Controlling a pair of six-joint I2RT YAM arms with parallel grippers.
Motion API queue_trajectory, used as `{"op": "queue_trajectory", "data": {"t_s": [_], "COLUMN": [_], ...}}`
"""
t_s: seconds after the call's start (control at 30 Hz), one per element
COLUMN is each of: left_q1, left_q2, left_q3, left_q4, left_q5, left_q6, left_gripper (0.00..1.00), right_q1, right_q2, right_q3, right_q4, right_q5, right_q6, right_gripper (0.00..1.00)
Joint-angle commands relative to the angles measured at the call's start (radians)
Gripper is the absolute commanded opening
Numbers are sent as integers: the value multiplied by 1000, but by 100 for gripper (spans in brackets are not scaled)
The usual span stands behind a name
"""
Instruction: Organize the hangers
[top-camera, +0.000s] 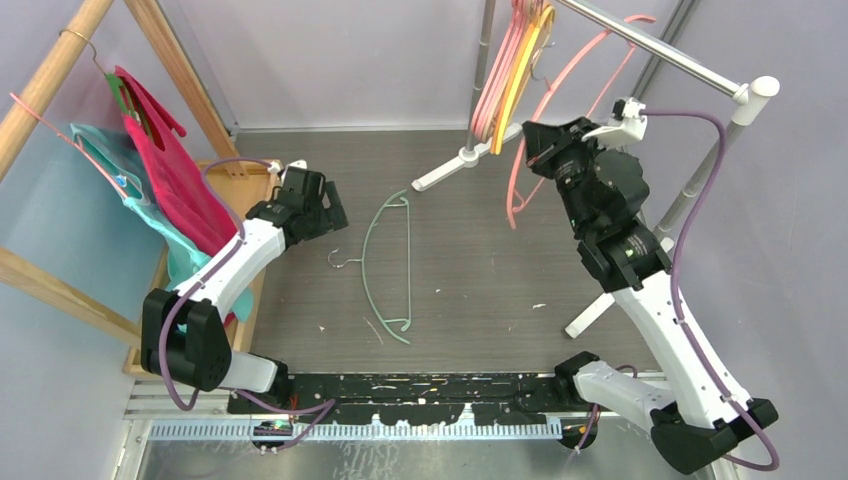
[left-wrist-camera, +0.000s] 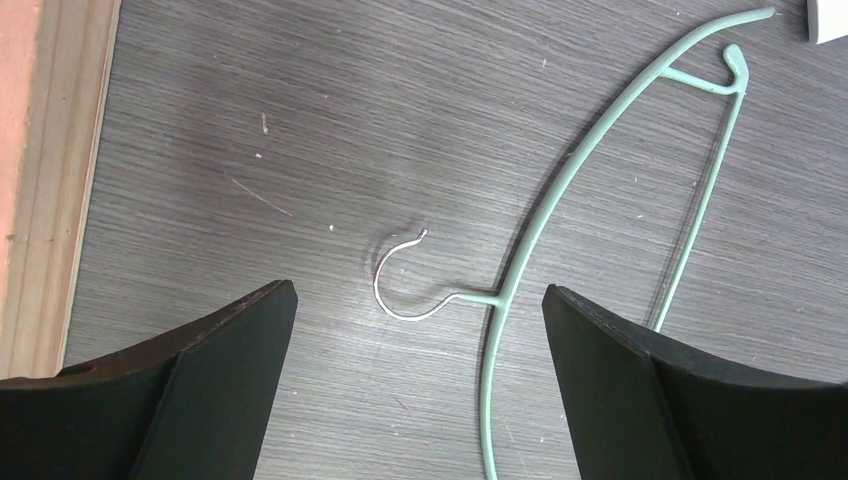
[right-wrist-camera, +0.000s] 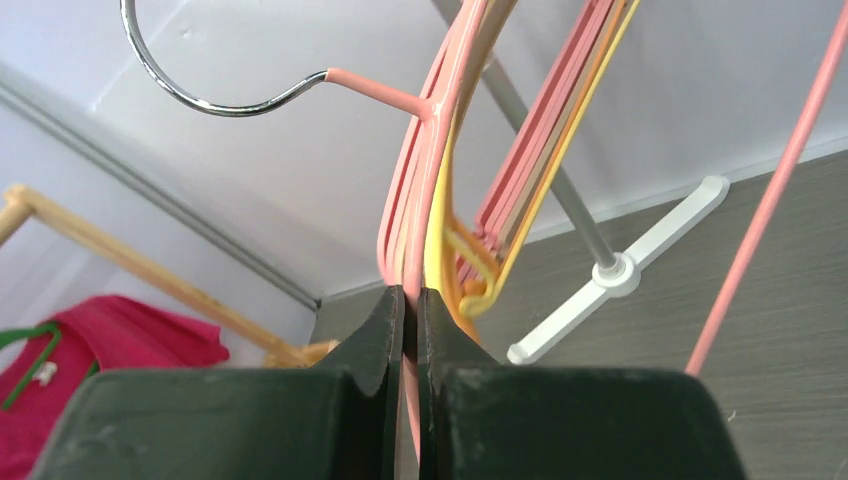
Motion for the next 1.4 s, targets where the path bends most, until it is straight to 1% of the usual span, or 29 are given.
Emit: {"op": "queue_trajectory", "data": {"t_s": [0.0, 0.2, 0.43, 0.67, 1.07, 1.37], "left_q1": [-3, -2, -2, -2, -3, -2], "left_q2": [3, 8, 11, 14, 27, 51], "left_q3": [38, 37, 45, 46, 46, 50], "left_q4": [11, 15, 12, 6, 9, 11], "left_q5": [-18, -28, -35, -39, -42, -48], "left_q6": [14, 22, 24, 27, 28, 34], "left_gripper": [98, 98, 98, 98, 98, 98], "right_q1": [-86, -181, -259, -339, -357, -370], "right_q2": [39, 89, 157, 260, 379, 416], "right_q3": [70, 88, 116, 169, 234, 243], "right_q4": [144, 213, 307, 346, 385, 405], "right_q5": [-58, -197, -285, -369, -384, -366], "right_q6": [42, 119, 177, 250, 256, 264], "right_gripper": [1, 1, 1, 1, 1, 1]}}
